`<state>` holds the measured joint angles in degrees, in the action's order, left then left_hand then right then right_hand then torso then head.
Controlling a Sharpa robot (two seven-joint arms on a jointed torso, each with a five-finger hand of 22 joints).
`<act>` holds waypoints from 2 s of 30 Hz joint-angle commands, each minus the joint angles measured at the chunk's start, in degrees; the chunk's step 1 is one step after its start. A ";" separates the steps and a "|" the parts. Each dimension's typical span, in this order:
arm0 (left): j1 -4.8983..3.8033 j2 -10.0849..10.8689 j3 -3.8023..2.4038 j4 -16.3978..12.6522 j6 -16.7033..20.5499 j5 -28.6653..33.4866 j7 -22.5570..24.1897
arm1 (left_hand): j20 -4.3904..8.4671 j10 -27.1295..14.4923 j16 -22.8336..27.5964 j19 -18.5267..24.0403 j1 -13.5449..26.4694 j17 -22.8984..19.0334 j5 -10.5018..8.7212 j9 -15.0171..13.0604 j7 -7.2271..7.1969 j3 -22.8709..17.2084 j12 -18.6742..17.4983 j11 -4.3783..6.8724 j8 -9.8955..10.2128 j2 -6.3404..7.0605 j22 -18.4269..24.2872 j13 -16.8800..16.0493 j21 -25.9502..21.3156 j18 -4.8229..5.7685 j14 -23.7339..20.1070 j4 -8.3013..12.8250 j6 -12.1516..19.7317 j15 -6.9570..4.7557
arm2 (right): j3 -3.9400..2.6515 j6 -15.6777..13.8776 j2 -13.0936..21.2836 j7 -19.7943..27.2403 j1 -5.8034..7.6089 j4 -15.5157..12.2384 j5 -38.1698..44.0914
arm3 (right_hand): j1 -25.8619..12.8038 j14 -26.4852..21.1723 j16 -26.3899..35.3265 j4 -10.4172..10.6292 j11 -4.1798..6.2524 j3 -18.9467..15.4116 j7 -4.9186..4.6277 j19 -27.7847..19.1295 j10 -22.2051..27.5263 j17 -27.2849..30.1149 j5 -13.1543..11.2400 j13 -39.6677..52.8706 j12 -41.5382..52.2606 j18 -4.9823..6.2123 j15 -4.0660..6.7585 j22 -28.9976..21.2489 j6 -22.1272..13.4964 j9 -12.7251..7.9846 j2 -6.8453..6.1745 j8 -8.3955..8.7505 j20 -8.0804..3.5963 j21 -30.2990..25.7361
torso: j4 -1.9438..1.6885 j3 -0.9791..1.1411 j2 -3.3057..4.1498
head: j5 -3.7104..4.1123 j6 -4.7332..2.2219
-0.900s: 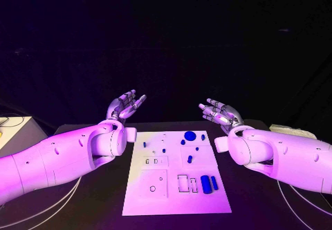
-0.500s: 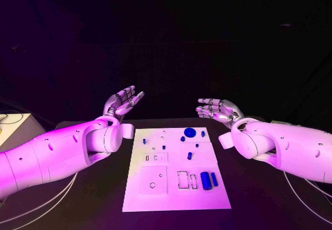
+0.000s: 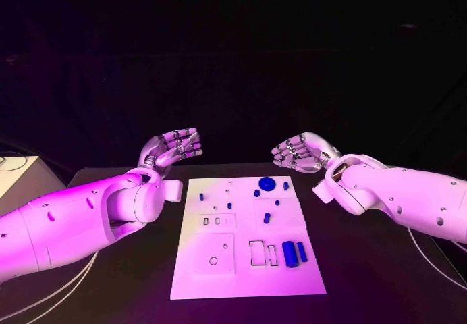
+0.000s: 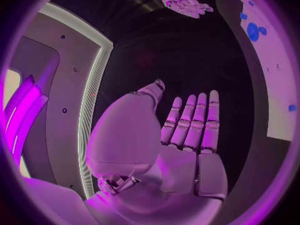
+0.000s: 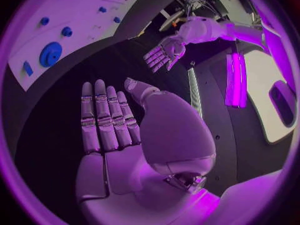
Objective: Assemble the parts on the task board
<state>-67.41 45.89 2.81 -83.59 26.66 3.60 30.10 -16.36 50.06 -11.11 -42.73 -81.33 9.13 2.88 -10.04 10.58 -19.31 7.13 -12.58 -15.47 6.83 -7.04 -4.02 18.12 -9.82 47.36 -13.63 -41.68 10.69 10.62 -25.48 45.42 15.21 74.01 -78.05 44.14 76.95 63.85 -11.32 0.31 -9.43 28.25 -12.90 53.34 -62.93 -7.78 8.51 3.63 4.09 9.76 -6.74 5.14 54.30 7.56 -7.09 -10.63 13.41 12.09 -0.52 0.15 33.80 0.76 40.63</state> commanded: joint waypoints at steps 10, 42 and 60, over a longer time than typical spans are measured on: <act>-0.15 3.34 -0.36 -5.81 -5.41 -3.40 -0.49 | 3.45 7.58 -6.01 -10.00 1.99 5.07 0.18 -0.52 2.70 -3.19 -0.75 2.42 -1.66 1.22 -3.23 0.19 8.35 -0.68 10.55 1.30 -4.77 -3.43 | -0.12 2.33 -0.71 -11.96 1.26 -0.25 32.94 | -0.36 18.12 -10.88 -1.01 4.64 -0.81 3.57 14.55 -12.02 -9.86 0.25 0.47 -0.27 0.65 6.22 5.21 4.60 1.29 -3.69 -0.66 -7.10 10.81 | -1.83 -0.86 2.96 | 1.68 -1.14; -0.29 6.67 -1.03 -12.51 -5.76 -3.12 -0.89 | 4.54 6.70 -22.69 -8.13 4.26 16.68 0.16 -0.13 2.70 -5.18 -3.29 2.42 -0.53 1.90 -12.07 0.22 23.82 -0.49 5.22 3.85 -4.36 -4.01 | -0.10 8.73 -4.17 -24.96 0.25 0.74 47.10 | -4.02 24.03 -72.41 1.46 3.89 1.52 3.63 26.20 -4.04 -69.69 3.14 0.23 -0.61 -3.72 6.11 49.52 2.85 5.98 -8.00 2.14 -7.38 52.90 | -3.83 -2.06 6.57 | 3.70 -1.26; -0.45 7.35 -1.17 -12.97 -5.56 -3.09 -1.00 | 4.44 6.28 -23.21 -7.73 4.55 16.93 0.15 -0.11 2.82 -5.15 -3.33 2.30 -0.46 1.88 -12.34 0.24 24.30 -0.48 4.60 3.80 -4.28 -3.89 | -0.09 7.59 -5.66 -24.59 -0.48 1.59 47.22 | -3.58 23.97 -72.82 1.80 3.67 1.63 3.11 25.93 -4.54 -69.93 3.62 0.41 -0.32 -3.71 5.90 50.22 3.99 6.69 -7.23 1.60 -7.16 53.47 | -4.41 -2.33 8.02 | 3.84 -1.61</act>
<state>-67.73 53.25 1.71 -96.37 21.97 0.63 28.85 -11.78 56.71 -34.13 -50.86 -77.48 26.01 2.88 -10.22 11.85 -24.44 4.16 -10.45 -16.16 8.75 -19.33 -3.83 42.13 -9.73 52.29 -9.96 -46.18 6.88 10.54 -18.27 39.87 -9.34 73.62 -76.53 90.61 73.20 84.02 -83.88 1.83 -5.50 29.71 -9.73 79.38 -67.21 -74.95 11.97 3.99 3.71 7.06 -0.62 55.39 58.03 14.20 -14.84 -8.86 5.89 65.38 -4.78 -2.10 41.52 4.58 39.01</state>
